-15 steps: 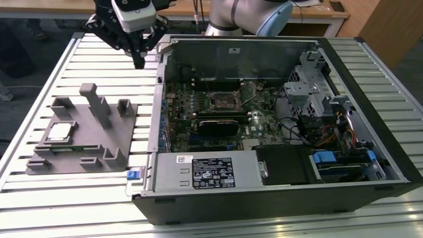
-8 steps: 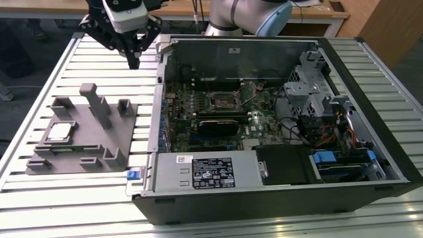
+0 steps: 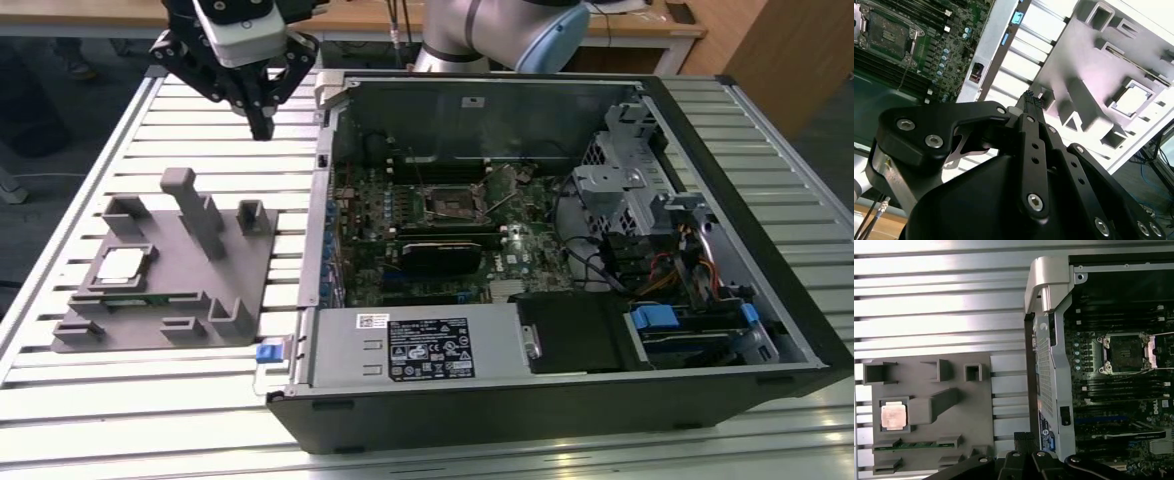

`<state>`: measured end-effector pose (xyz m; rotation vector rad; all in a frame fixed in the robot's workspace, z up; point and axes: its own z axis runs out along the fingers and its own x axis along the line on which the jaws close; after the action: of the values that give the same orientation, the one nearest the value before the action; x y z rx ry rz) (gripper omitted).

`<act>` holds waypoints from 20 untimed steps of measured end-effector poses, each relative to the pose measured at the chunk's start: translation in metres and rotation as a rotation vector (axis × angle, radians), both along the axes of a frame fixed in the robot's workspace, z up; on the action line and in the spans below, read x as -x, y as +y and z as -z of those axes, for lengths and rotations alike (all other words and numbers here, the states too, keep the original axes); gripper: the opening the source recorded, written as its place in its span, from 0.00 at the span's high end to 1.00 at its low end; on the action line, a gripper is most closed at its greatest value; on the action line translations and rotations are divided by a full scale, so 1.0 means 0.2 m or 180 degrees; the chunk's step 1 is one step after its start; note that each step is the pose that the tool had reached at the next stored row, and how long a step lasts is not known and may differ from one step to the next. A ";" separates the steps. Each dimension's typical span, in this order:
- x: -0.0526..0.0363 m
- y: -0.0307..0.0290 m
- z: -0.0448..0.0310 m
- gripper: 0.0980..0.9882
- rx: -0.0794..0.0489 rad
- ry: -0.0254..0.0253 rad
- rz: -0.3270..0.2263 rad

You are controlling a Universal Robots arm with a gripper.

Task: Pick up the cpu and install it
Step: 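Reach for the cpu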

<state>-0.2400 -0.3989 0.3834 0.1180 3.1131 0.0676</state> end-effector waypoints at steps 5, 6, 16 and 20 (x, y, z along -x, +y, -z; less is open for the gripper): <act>0.024 0.000 0.002 0.99 0.0000 0.0000 0.0000; 0.029 0.000 0.003 0.99 0.0000 0.0000 0.0000; 0.085 0.000 0.007 0.99 0.0000 0.0000 0.0000; 0.110 0.000 0.009 0.99 0.0000 0.0000 0.0000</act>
<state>-0.2619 -0.3989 0.3816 0.1181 3.1131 0.0676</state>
